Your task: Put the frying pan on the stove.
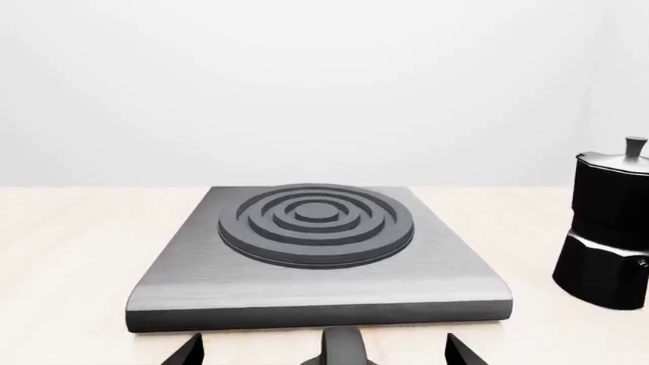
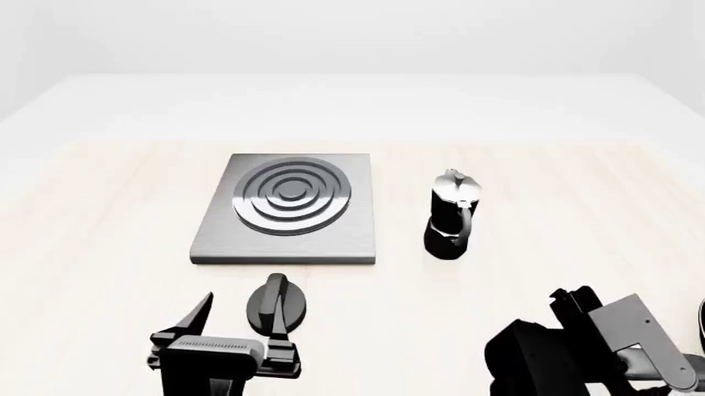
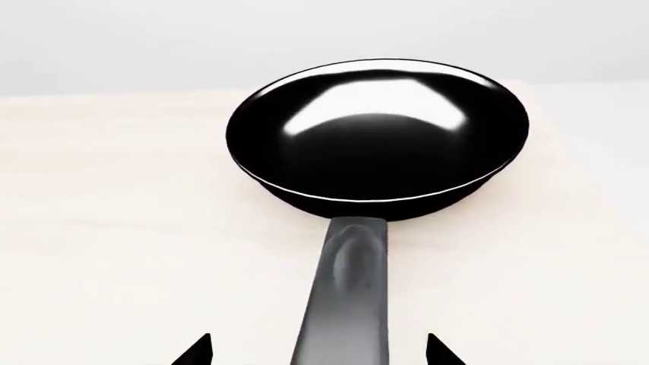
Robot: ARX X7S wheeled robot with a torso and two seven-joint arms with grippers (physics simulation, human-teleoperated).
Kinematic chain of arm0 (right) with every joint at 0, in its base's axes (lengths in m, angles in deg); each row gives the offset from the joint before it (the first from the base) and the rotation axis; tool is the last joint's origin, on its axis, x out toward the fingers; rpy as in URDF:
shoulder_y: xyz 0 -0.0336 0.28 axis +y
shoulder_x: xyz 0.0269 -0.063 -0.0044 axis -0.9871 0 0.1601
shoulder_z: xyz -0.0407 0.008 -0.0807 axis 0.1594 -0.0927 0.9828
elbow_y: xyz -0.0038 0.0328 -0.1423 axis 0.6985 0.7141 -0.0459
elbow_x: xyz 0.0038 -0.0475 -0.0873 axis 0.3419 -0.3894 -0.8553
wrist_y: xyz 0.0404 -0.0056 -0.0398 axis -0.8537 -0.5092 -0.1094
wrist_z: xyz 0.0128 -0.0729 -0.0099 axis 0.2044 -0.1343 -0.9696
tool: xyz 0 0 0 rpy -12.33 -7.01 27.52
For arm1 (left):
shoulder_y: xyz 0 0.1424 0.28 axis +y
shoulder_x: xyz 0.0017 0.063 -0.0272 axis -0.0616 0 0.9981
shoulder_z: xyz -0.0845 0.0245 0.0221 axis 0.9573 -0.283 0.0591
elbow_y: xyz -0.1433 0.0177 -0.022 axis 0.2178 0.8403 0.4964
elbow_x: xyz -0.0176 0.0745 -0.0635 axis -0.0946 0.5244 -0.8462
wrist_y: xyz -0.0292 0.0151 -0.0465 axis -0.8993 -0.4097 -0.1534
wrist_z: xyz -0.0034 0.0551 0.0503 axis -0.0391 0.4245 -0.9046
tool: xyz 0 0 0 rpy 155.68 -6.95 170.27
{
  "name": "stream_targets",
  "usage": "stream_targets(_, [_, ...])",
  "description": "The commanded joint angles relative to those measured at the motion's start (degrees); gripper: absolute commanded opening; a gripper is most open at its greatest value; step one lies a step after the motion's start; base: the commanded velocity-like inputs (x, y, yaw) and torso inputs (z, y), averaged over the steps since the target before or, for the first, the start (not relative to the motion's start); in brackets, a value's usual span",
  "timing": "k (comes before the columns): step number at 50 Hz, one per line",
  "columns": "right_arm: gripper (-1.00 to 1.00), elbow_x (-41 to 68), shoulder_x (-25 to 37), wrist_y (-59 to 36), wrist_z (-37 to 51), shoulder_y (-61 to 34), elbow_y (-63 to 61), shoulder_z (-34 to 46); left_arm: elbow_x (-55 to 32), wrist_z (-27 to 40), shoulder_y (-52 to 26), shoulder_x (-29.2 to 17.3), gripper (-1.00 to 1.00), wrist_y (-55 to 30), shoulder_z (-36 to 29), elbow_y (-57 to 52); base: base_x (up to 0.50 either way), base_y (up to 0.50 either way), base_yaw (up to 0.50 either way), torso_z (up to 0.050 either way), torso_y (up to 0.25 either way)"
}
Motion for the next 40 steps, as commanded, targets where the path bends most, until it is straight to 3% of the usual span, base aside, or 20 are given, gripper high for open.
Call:
stream_targets(1, [1.0,0.62,0.1,1.04,0.15,-0.86,1.94,0.09,-0.16,0.18,-0.11,-0.16,1.0,0.23,-0.12,0.43,0.0,0.0,0.0,0.0,0.0])
stream_targets(37, [1.0,4.16,0.81,3.25,-1.18,0.71,3.5,-0.62,-0.2,0.85,-0.37,-0.67,1.0,0.03,-1.19,0.07,0.0,0.0,0.0,0.0,0.0])
stream_targets(38, [-1.0,4.21,0.8,3.13,-0.84,0.81,3.34,-0.72,-0.19,0.84,-0.29,-0.7,1.0,0.01,-1.29,-0.08,0.0,0.0,0.0,0.0,0.0])
stream_targets(40, [-1.0,4.07,0.87,2.93,-0.55,0.89,3.07,-0.51,-0.22,0.89,-0.25,-0.73,1.0,0.03,-1.32,-0.17,0.0,0.0,0.0,0.0,0.0])
